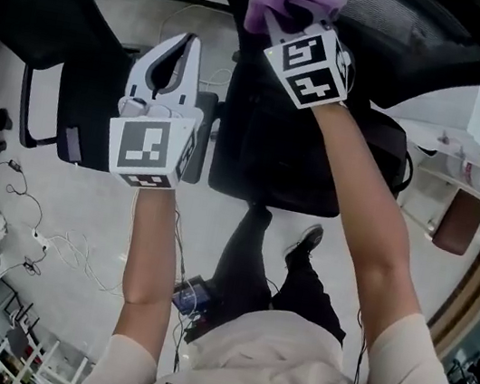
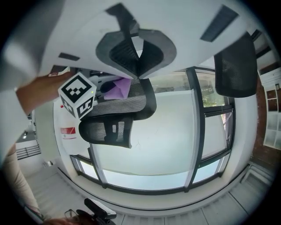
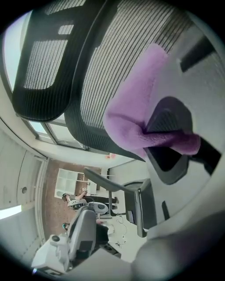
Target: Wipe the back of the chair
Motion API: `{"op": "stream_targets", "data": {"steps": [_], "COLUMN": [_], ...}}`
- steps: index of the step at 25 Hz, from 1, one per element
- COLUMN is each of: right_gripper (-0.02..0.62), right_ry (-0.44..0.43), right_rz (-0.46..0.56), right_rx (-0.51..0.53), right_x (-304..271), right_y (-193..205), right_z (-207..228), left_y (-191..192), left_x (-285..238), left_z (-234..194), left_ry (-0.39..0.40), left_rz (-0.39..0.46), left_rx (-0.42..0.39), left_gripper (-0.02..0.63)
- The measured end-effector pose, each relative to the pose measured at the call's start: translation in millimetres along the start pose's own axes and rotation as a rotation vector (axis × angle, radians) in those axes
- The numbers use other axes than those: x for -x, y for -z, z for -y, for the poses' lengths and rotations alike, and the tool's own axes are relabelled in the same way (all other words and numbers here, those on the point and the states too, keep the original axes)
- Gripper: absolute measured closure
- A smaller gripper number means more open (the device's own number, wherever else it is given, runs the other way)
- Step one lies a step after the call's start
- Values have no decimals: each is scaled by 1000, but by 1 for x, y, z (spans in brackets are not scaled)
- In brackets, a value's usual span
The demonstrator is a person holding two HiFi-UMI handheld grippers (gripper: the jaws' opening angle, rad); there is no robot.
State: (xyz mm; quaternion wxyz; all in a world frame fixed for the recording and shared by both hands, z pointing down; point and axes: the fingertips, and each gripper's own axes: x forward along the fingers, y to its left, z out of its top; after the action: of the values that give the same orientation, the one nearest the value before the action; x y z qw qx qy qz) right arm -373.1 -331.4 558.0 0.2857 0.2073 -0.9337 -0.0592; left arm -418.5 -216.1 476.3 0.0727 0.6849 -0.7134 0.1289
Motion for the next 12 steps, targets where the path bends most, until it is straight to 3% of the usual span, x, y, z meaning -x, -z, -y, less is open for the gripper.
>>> {"op": "stream_targets", "data": {"steps": [5, 12], "right_gripper": [545, 545], "right_ry": [11, 134], "right_rz": [-5, -54], "right_rx": [1, -65], "right_x": [9, 69], "right_y": [5, 65], "right_z": [12, 83], "left_y": [-6, -28], "left_x": [-14, -53], "left_z": [12, 88], "left_ry": [31, 159], "left_rz": [-1, 15], "left_rx": [-5, -47], "left_gripper": [598, 598]}}
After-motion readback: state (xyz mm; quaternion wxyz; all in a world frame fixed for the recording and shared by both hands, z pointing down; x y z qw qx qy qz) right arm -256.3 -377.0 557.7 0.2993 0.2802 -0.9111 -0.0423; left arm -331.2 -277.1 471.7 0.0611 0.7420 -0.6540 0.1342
